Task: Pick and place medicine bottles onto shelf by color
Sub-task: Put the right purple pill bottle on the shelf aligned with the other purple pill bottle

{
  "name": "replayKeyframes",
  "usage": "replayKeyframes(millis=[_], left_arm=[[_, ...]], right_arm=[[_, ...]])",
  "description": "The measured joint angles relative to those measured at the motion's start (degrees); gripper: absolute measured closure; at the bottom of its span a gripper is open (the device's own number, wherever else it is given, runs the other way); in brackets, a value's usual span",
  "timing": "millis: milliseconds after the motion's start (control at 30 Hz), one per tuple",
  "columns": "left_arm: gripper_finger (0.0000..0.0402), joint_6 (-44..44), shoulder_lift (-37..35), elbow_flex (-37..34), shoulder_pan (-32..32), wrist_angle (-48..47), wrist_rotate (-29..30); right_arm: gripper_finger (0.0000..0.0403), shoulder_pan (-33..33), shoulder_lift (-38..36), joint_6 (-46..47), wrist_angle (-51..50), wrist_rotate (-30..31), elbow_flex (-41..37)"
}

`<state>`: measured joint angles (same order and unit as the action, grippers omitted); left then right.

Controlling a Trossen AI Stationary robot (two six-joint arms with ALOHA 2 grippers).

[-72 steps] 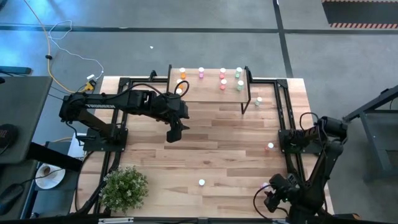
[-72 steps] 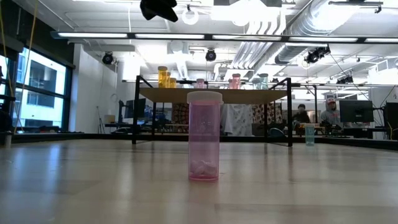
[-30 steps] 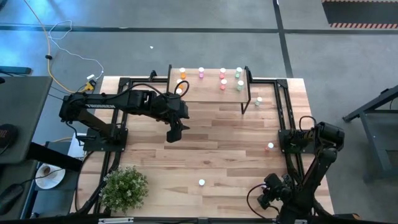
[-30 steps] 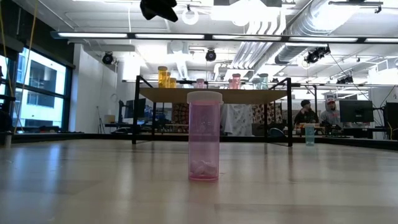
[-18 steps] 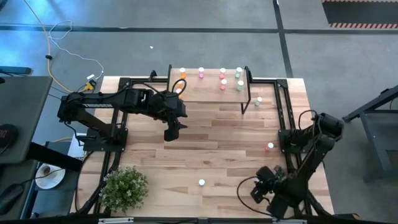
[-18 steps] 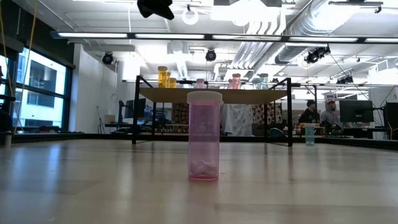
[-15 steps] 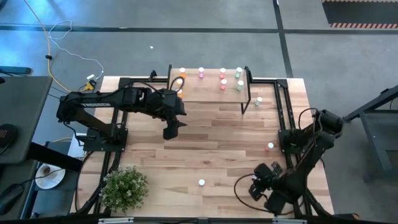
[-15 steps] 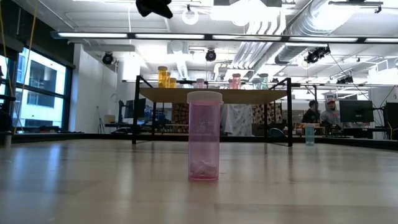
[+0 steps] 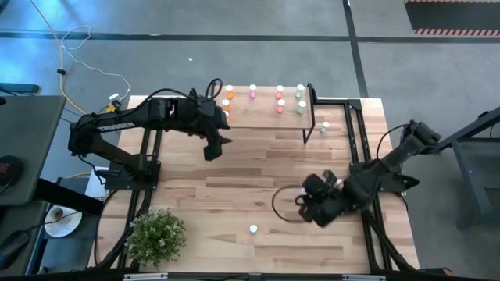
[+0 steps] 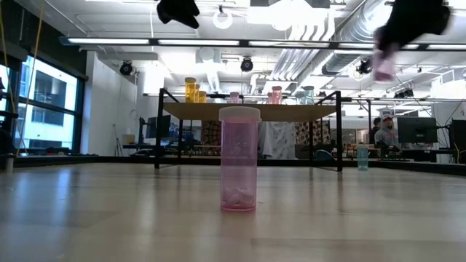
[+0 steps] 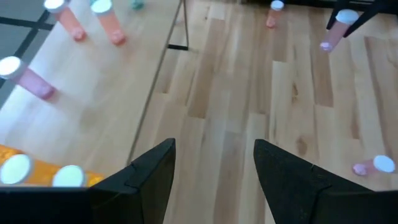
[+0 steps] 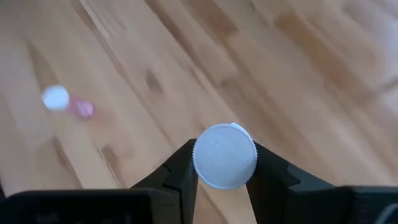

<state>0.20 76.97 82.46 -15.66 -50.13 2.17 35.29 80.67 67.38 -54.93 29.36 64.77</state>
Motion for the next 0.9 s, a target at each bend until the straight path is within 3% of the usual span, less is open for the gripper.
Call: replayKeyframes(millis=[200, 467, 900], left_arm=[[0.0195, 0.17, 0.01, -0.02, -2.35, -0.01, -0.02], [0.0195, 0.03, 0.02, -0.02, -4.56, -0.22, -0.02], [0.0195, 0.02, 0.04, -0.07, -4.96, -2.24, -0.02]], right_arm=[[0.0300, -9.08, -3.94, -16.25, 7.73, -1.29, 0.00], [0.0300, -22.10, -5.04, -35.32, 16.61, -9.30, 0.00], [0.0300, -40.95, -4.98, -55.13, 26.64, -23.73, 1.50]])
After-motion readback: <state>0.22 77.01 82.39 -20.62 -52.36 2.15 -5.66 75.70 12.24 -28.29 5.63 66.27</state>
